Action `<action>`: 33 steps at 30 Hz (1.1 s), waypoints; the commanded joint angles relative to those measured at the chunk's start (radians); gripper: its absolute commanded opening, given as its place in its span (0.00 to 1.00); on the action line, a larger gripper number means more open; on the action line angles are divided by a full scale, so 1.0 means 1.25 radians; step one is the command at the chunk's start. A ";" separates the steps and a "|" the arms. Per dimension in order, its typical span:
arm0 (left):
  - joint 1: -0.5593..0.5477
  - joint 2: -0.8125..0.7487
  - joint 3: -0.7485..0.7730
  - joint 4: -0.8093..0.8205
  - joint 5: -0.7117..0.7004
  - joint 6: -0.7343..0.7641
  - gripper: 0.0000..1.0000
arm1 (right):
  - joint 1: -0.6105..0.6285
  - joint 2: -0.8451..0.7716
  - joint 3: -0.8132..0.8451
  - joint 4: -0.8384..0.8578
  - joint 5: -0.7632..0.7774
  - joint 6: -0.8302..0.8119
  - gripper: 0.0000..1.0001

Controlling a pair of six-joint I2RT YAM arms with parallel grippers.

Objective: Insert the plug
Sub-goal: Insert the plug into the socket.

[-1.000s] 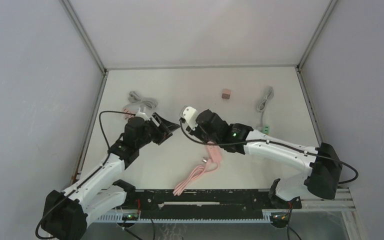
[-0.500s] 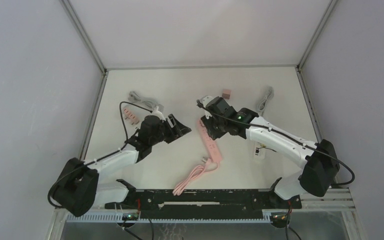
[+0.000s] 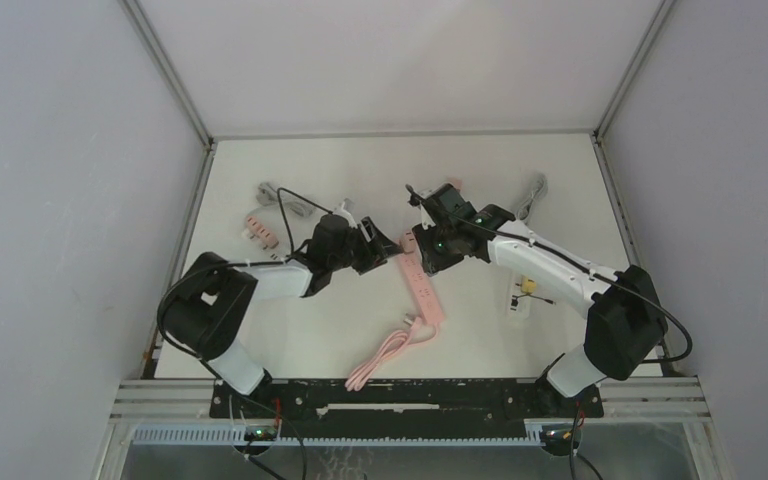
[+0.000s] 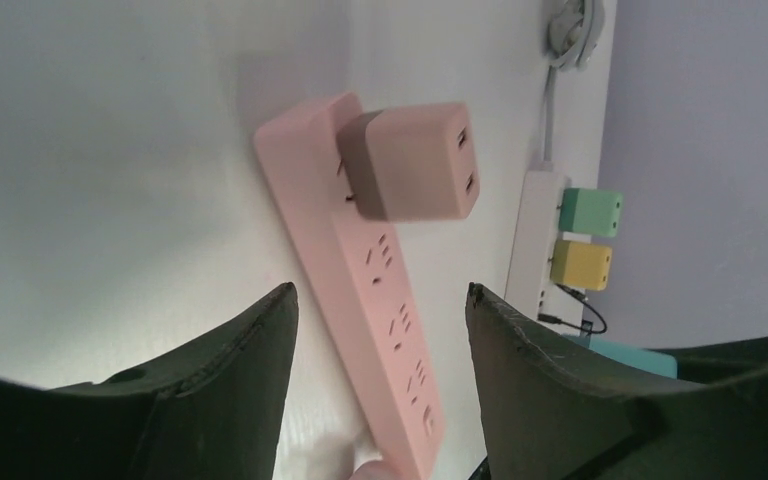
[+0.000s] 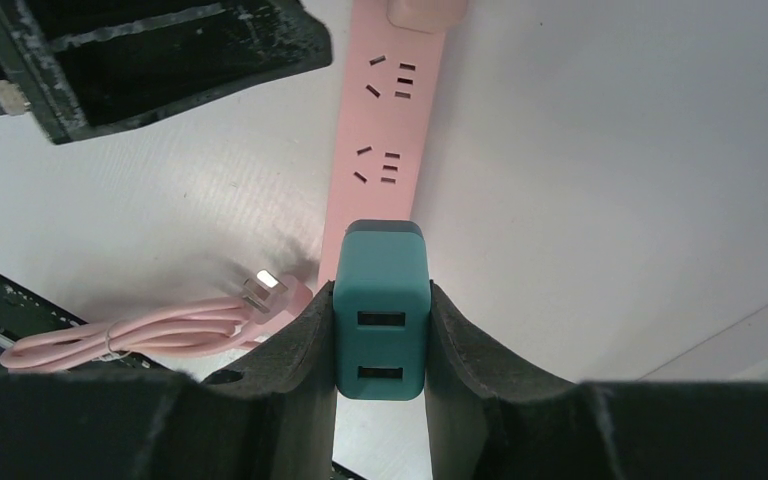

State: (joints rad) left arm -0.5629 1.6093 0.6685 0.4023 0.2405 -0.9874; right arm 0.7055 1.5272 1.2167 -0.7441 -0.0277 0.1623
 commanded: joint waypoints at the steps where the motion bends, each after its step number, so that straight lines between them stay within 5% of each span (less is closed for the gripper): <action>1: -0.005 0.059 0.056 0.063 0.012 -0.031 0.65 | -0.012 -0.002 0.026 0.049 -0.021 0.011 0.00; 22: -0.010 0.219 0.072 0.005 0.014 -0.046 0.36 | -0.020 0.044 0.035 0.050 -0.033 0.034 0.00; 33: -0.011 0.246 0.060 0.015 0.019 -0.043 0.30 | 0.007 0.125 0.107 0.013 -0.001 0.060 0.00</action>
State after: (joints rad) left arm -0.5625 1.8549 0.7547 0.4911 0.2996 -1.0660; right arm 0.7017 1.6661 1.2938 -0.7242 -0.0540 0.1978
